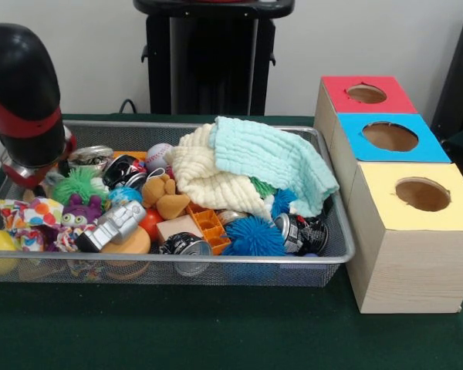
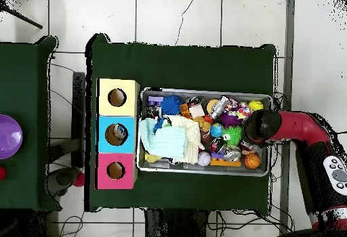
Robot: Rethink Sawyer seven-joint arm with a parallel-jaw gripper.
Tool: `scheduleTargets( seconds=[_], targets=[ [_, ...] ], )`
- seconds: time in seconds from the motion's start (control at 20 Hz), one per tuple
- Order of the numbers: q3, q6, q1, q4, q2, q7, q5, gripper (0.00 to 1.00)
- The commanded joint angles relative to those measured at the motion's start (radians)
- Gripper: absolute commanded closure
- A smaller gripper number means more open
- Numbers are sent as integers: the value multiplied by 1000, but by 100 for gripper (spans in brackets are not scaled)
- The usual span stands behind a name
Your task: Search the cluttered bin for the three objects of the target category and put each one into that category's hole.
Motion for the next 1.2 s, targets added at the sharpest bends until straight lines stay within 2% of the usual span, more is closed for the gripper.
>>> scheduleTargets(
  seconds=[0.05, 0.25, 0.3, 0.55, 0.6, 0.75, 0.95, 1.2],
  targets=[
    [51, -26, -43, 75, 60, 28, 157, 0],
    [25, 11, -45, 77, 83, 140, 279, 0],
    [13, 26, -41, 74, 88, 171, 307, 100],
    [-13, 31, -33, 93, 95, 195, 395, 100],
    [-30, 27, -22, 88, 91, 218, 403, 100],
    [-50, 29, -16, 93, 78, 205, 419, 100],
    [-73, 41, 1, 87, 50, 168, 412, 100],
    [-99, 80, 36, 90, -24, 133, 397, 100]
  ],
)
